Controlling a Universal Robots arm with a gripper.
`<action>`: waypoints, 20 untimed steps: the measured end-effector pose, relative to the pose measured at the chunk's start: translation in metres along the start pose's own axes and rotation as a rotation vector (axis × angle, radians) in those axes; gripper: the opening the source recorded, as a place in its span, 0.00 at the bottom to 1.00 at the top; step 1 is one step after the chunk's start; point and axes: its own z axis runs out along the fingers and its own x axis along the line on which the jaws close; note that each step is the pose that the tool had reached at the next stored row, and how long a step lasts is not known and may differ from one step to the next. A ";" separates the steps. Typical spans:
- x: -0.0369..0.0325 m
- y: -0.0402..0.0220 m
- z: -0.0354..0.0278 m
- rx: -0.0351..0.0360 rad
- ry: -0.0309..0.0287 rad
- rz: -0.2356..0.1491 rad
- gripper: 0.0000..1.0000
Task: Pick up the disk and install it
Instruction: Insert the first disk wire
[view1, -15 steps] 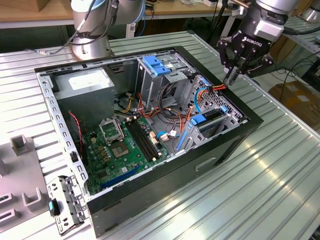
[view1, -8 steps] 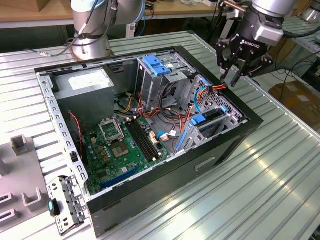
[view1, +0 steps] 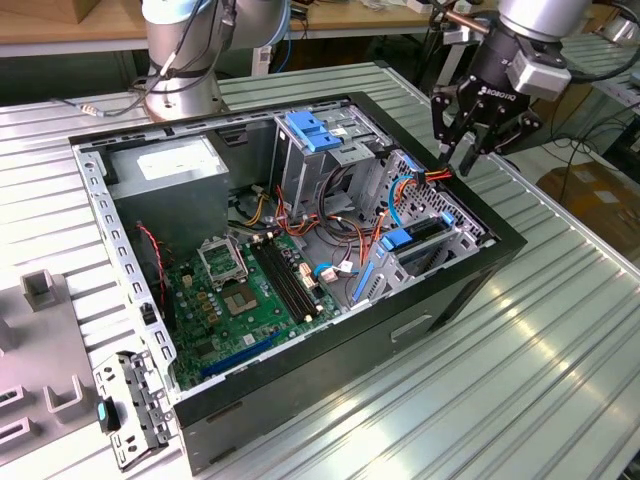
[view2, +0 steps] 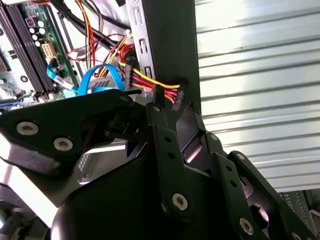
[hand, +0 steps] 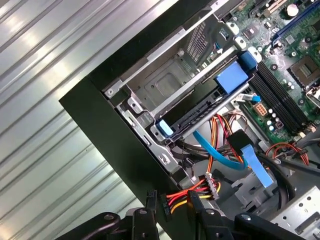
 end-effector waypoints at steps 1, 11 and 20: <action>-0.0004 -0.0017 0.0002 0.0001 0.0000 -0.001 0.38; -0.0007 -0.0036 0.0067 0.0021 0.0052 -0.168 0.38; -0.0011 -0.0009 0.0093 -0.0015 0.0377 -0.282 0.38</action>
